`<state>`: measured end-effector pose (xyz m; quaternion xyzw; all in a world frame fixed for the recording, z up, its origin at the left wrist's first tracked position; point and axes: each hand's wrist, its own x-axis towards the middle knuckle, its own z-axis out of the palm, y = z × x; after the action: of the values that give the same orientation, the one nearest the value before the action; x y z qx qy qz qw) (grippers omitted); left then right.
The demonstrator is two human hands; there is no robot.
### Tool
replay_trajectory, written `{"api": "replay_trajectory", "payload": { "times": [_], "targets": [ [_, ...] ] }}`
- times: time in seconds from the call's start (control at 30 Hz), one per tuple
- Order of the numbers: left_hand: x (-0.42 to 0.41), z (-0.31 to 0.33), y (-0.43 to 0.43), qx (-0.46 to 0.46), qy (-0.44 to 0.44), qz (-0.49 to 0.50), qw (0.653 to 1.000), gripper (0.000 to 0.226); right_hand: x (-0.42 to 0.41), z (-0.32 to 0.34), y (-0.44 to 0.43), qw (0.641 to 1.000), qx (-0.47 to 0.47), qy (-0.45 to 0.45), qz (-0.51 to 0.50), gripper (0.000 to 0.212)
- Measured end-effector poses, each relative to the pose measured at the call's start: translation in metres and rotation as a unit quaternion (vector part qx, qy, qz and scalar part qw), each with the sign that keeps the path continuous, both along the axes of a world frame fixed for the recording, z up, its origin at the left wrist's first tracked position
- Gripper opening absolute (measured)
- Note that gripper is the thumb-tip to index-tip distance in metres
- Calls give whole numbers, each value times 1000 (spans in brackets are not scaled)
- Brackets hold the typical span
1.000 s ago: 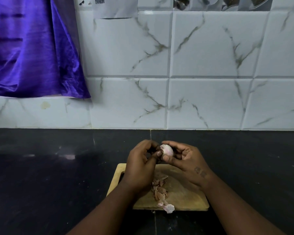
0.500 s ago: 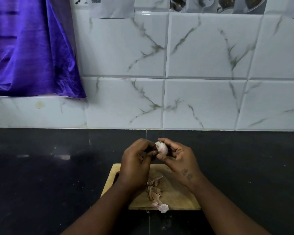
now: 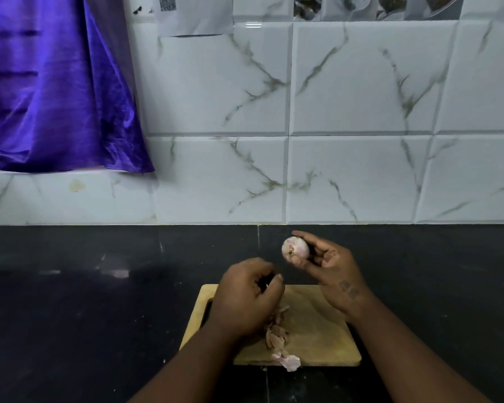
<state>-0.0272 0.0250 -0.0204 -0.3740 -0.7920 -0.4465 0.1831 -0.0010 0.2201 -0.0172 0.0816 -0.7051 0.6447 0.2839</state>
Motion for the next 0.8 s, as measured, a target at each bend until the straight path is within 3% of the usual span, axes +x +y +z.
{"api": "replay_trajectory", "payload": {
  "times": [0.1, 0.23, 0.27, 0.5, 0.8],
  "targets": [
    [-5, -3, 2, 10, 22, 62, 998, 29, 3, -1, 1, 999, 11, -13, 32, 53],
    [-9, 0, -2, 94, 49, 76, 991, 6, 5, -1, -3, 998, 22, -23, 58, 54],
    [-9, 1, -2, 104, 58, 75, 990, 12, 6, 0, -5, 998, 25, -22, 62, 55],
    [-10, -1, -1, 72, 118, 80, 987, 11, 8, 0, -9, 996, 37, -25, 76, 55],
    [-10, -2, 2, 71, 48, 91, 992, 7, 8, -1, -10, 995, 44, -23, 88, 56]
  ]
}}
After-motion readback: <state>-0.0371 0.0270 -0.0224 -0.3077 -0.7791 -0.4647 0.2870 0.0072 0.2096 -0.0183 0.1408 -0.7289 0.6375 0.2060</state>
